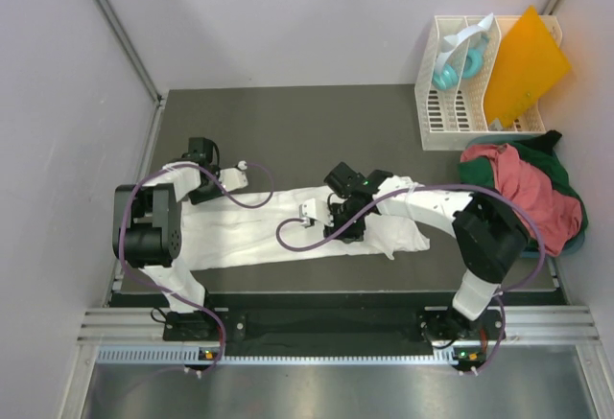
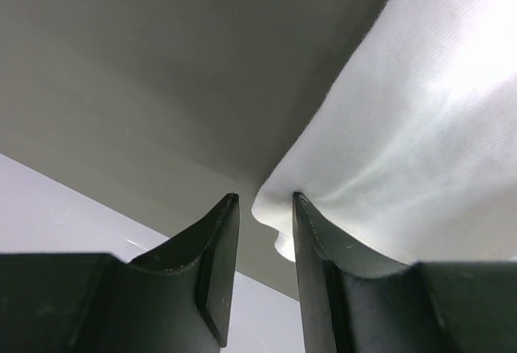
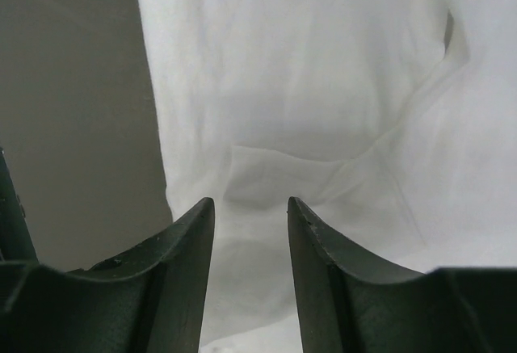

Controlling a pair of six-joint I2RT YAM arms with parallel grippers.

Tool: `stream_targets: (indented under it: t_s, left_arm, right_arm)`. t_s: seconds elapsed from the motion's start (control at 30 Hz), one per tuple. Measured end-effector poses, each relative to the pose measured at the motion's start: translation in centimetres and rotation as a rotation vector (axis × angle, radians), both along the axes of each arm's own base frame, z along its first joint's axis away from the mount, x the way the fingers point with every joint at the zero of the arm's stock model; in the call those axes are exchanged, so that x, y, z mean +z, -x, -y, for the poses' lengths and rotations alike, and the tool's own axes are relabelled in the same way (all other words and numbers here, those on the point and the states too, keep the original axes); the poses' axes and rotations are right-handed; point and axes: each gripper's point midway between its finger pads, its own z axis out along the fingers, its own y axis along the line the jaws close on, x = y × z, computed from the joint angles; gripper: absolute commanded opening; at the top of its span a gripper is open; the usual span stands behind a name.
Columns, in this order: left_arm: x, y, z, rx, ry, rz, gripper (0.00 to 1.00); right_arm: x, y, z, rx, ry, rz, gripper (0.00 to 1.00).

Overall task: Fold and stack the t-shirts
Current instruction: Fold the other side of the tshirt into a rectangle

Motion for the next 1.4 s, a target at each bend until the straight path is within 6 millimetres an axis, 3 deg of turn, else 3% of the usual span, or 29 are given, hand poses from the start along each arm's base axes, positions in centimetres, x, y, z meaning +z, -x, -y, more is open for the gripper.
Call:
stream_targets:
  t_s: [0.5,0.6,0.63,0.73,0.8,1.07,1.4]
  left_arm:
    - [0.0,0.0,-0.1,0.002,0.000,0.000,0.38]
    - [0.0,0.0,-0.1,0.002,0.000,0.000,0.38]
    - [0.0,0.0,-0.1,0.003,0.000,0.000,0.38]
    - [0.1,0.0,-0.2,0.004,0.000,0.002,0.38]
    - [0.2,-0.2,-0.2,0.004,0.000,0.007,0.38]
    - [0.5,-0.5,-0.3,0.006,0.000,0.016,0.38]
    - [-0.1,-0.7,-0.4,0.006,-0.002,0.002,0.38]
  right_arm:
    - [-1.5,-0.8,-1.7,-0.006,-0.024,-0.013,0.40]
    - [-1.6,-0.7,-1.8,-0.004,-0.024,-0.018,0.30]
    - [-1.6,-0.7,-1.8,-0.003,-0.026,-0.020,0.21]
    - [-1.6,-0.6,-1.9,0.000,-0.027,-0.022,0.05]
    - [-1.6,-0.5,-1.9,0.003,-0.027,-0.022,0.00]
    - [-1.2,-0.5,-2.0,0.014,-0.023,-0.023,0.00]
    - [2.4,-0.7,-3.1,0.083,-0.050,-0.032,0.00]
